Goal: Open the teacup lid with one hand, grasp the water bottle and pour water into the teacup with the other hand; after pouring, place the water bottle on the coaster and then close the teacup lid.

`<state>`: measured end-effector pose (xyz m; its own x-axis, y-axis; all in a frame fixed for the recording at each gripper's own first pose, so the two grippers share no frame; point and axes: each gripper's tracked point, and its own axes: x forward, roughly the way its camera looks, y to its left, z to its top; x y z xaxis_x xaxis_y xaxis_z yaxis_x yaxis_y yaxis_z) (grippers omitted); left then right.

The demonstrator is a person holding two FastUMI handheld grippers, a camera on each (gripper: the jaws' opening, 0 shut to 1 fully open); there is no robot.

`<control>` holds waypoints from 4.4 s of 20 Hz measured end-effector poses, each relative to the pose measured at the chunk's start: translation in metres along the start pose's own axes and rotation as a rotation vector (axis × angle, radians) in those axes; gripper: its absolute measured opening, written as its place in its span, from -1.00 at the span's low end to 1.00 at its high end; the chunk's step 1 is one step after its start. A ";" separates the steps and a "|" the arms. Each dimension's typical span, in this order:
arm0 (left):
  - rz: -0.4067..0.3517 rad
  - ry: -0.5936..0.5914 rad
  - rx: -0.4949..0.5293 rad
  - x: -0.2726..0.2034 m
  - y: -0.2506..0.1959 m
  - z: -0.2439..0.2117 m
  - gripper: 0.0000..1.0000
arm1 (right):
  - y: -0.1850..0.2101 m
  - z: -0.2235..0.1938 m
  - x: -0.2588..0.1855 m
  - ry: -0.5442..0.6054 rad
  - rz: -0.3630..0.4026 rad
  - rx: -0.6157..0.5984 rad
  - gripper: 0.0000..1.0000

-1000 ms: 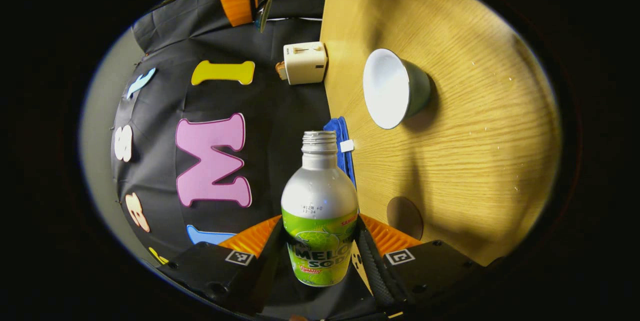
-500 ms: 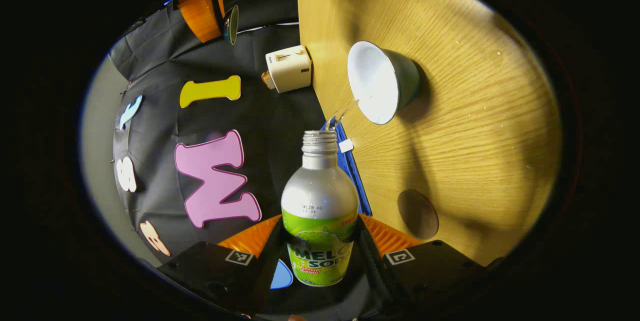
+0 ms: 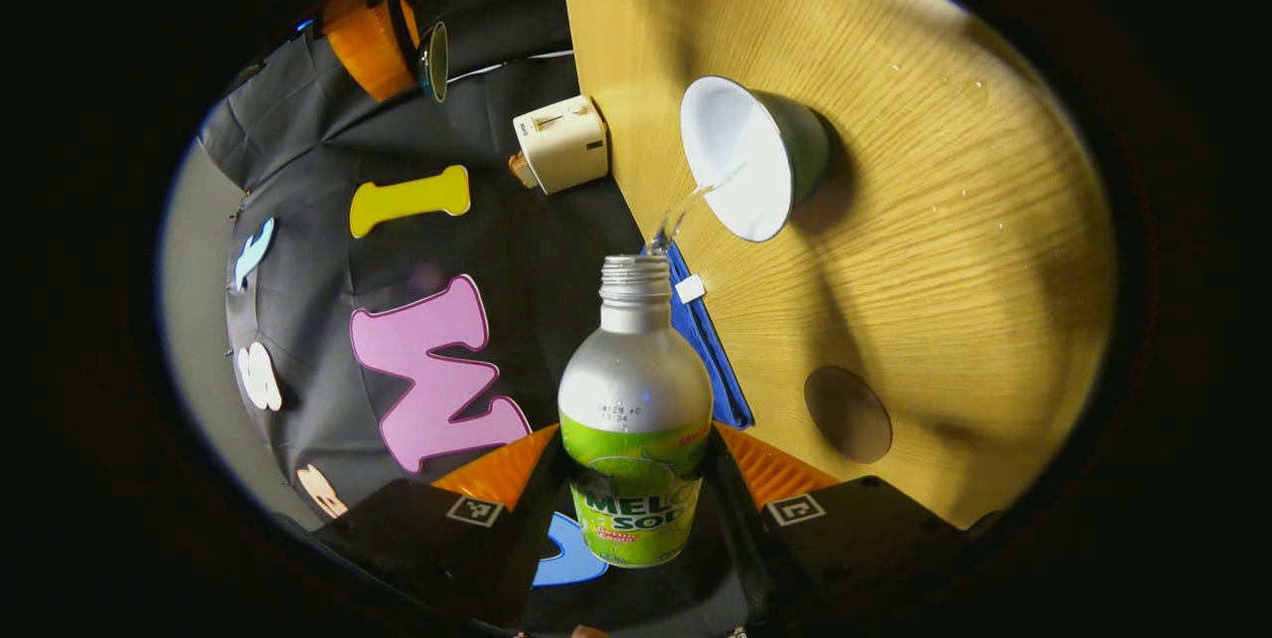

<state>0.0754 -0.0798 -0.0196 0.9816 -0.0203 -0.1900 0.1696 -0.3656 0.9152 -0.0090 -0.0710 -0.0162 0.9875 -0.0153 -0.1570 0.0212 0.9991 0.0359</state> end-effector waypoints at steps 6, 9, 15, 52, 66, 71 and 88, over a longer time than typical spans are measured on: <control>0.006 0.001 0.073 0.000 0.011 -0.002 0.62 | -0.001 0.002 -0.001 -0.004 0.000 0.002 -0.39; 0.011 -0.001 0.123 0.000 0.017 -0.002 0.62 | -0.002 0.003 -0.002 -0.004 -0.001 0.003 -0.39; 0.036 -0.014 0.219 -0.002 0.038 0.000 0.63 | -0.002 0.004 -0.004 -0.008 0.003 0.005 -0.39; 0.004 -0.108 -0.391 -0.009 0.046 0.034 0.62 | -0.011 0.020 -0.012 -0.047 -0.010 0.031 -0.39; 0.057 -0.196 -1.836 -0.012 0.028 -0.015 0.60 | -0.009 0.019 -0.011 -0.043 -0.004 0.028 -0.39; 0.073 -0.140 -1.904 -0.018 0.022 -0.021 0.59 | -0.009 0.018 -0.010 -0.041 -0.004 0.030 -0.39; 0.019 -0.055 -1.984 -0.022 0.002 -0.011 0.69 | -0.005 0.013 -0.007 -0.032 0.008 0.038 -0.39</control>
<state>0.0556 -0.0704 -0.0096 0.9874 -0.0487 -0.1508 0.0419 0.9980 -0.0476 -0.0137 -0.0764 -0.0026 0.9921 -0.0089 -0.1248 0.0182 0.9971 0.0743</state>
